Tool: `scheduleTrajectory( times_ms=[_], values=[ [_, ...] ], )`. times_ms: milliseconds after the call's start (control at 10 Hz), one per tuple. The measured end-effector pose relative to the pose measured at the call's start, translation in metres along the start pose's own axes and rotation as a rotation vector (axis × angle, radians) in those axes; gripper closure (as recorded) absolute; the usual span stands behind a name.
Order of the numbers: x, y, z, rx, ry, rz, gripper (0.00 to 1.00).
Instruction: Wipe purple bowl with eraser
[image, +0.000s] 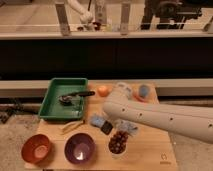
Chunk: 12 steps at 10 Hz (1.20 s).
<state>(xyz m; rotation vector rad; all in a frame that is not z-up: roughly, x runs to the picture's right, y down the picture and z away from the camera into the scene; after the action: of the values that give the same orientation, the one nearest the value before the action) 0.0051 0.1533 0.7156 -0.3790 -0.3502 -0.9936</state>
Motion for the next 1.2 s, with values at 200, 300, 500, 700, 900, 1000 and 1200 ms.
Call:
scheduleTrajectory(
  times_ms=[200, 300, 500, 700, 900, 1000, 1200],
  values=[
    [-0.029, -0.024, -0.005, 0.0, -0.028, -0.126, 1.0],
    [-0.041, -0.033, -0.006, -0.004, -0.042, -0.169, 1.0],
    [-0.068, -0.039, -0.003, -0.032, -0.072, -0.257, 1.0],
    [-0.082, -0.037, 0.011, -0.063, -0.099, -0.299, 1.0],
    [-0.088, -0.039, 0.019, -0.076, -0.114, -0.313, 0.84],
    [-0.09, -0.039, 0.022, -0.08, -0.119, -0.315, 0.74],
    [-0.098, -0.043, 0.025, -0.065, -0.123, -0.312, 0.66]
  ],
)
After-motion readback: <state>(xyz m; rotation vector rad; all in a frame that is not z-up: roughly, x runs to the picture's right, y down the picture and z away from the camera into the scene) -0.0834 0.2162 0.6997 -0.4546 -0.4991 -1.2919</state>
